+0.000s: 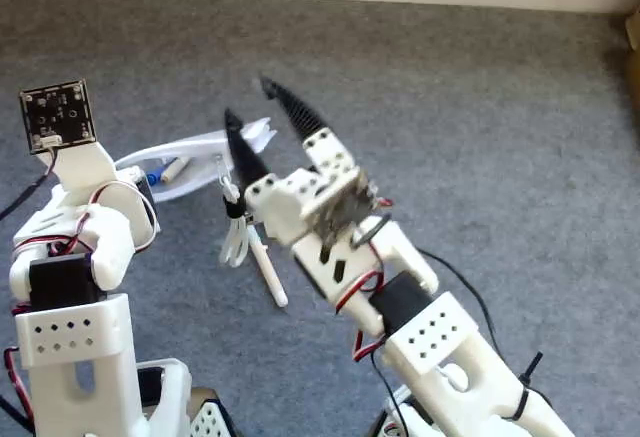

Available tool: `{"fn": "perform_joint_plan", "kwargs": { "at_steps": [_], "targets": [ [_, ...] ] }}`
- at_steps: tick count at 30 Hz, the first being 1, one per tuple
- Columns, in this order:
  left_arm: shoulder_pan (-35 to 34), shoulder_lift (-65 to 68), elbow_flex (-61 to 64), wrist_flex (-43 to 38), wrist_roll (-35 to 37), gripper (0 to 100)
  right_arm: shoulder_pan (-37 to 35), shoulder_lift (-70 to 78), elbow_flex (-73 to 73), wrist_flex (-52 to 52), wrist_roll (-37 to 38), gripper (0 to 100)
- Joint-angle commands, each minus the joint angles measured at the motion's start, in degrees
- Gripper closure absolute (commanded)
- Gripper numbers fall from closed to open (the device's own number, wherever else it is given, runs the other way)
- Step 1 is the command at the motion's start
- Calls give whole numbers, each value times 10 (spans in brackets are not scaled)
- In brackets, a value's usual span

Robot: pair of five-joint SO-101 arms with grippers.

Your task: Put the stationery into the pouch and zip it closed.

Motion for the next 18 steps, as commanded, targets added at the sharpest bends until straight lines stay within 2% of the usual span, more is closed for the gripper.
{"fn": "perform_joint_plan", "kwargs": {
  "at_steps": [1, 5, 9, 12, 18],
  "targets": [
    [-10, 10, 5, -9, 4, 989, 37, 4, -125, 156, -43, 843],
    [-11, 10, 5, -9, 4, 989, 58, 3, -220, 291, -100, 843],
    [-12, 10, 5, -9, 4, 989, 61, 3, -275, 360, -135, 843],
    [-12, 10, 5, -8, 5, 989, 85, 4, -280, 408, -158, 843],
    [-12, 10, 5, -7, 5, 989, 142, 5, -225, 476, -272, 843]
  ]
}}
